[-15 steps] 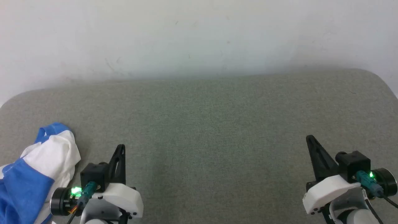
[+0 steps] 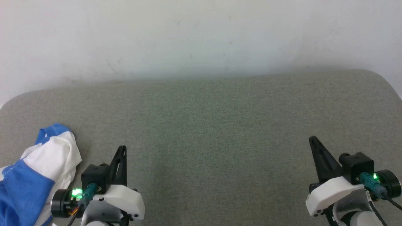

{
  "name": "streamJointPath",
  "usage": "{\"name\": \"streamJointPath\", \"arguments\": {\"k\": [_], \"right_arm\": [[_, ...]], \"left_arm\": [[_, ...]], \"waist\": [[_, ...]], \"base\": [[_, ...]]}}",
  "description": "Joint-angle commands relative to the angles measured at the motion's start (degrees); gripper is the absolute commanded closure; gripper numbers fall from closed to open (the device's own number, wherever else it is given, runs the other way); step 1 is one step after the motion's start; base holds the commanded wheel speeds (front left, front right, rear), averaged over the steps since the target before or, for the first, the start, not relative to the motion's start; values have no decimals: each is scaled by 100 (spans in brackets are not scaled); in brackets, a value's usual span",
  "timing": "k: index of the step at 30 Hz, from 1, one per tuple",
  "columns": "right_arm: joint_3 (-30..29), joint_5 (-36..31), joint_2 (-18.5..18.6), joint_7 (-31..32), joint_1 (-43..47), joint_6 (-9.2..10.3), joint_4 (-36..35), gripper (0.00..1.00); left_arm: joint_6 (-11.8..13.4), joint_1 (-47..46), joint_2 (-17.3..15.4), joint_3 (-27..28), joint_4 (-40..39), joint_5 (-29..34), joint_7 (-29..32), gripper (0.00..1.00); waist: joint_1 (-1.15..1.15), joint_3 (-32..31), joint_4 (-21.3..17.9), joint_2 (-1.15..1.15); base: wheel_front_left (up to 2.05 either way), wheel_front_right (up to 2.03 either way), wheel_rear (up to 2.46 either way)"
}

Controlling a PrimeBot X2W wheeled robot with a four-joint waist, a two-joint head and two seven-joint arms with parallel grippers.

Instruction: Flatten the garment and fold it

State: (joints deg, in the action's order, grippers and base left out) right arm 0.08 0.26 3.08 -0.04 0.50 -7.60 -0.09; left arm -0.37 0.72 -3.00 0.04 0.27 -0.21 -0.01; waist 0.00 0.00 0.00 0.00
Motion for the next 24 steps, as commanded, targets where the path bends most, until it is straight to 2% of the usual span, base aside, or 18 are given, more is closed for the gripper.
{"name": "streamJointPath", "arguments": {"k": [1, 24], "right_arm": [[-8, -26, -21, 4, -50, 11, 9, 100], [-8, -26, -21, 4, -50, 11, 9, 100]], "left_arm": [[37, -72, 13, -4, -27, 21, 1, 100], [37, -72, 13, -4, -27, 21, 1, 100]], "waist": [[0, 0, 0, 0], [0, 0, 0, 0]], "base": [[0, 0, 0], [0, 0, 0]]}}
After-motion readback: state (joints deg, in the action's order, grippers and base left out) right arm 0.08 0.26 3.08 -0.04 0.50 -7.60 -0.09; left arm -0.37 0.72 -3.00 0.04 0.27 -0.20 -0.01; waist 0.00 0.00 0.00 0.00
